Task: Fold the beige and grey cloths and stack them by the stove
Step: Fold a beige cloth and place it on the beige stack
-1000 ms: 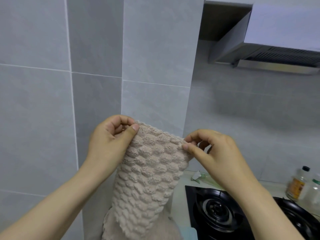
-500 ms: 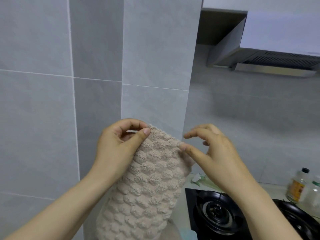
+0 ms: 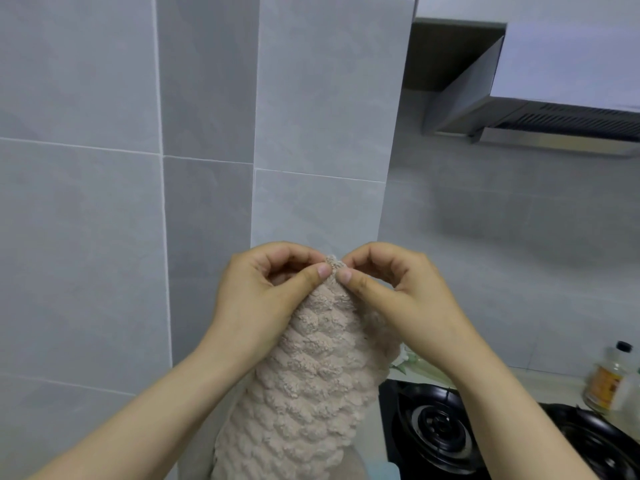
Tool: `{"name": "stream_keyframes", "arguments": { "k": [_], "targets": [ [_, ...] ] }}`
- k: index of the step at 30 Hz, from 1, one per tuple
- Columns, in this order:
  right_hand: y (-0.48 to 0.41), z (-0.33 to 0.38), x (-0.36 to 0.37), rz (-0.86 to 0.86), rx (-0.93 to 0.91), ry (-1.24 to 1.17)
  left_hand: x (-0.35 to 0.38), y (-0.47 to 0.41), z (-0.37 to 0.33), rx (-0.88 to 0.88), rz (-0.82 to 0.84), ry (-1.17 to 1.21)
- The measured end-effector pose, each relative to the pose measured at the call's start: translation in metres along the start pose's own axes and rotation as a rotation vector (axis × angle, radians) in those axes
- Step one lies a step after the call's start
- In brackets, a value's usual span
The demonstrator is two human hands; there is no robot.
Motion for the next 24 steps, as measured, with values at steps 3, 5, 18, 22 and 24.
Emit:
{"name": "stream_keyframes", "arguments": {
  "k": [3, 5, 18, 22, 24],
  "targets": [
    [-0.001, -0.004, 0.003, -0.043, -0.011, -0.001, -0.001, 0.005, 0.006, -0.056, 0.025, 0.101],
    [-0.002, -0.007, 0.002, -0.077, -0.013, 0.012, -0.003, 0.010, 0.013, -0.092, 0.061, 0.116],
    [-0.008, -0.014, -0.015, -0.312, -0.026, 0.087, -0.019, 0.048, 0.061, -0.228, 0.211, -0.085],
    [-0.008, -0.018, -0.023, -0.374, -0.019, 0.099, -0.029, 0.054, 0.073, -0.234, 0.186, -0.196],
    [-0.009, -0.021, -0.027, -0.399, -0.013, 0.106, -0.033, 0.055, 0.076, -0.246, 0.180, -0.219]
  ]
}}
Point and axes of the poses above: each hand's wrist, its own y-axis away from the middle knuckle, its own x-axis out of the palm, z = x × y, the point moved 1 cm from there along -y, towards the middle knuckle, and after that the axes turned 2 degrees about -z, right-handed, at the moved point
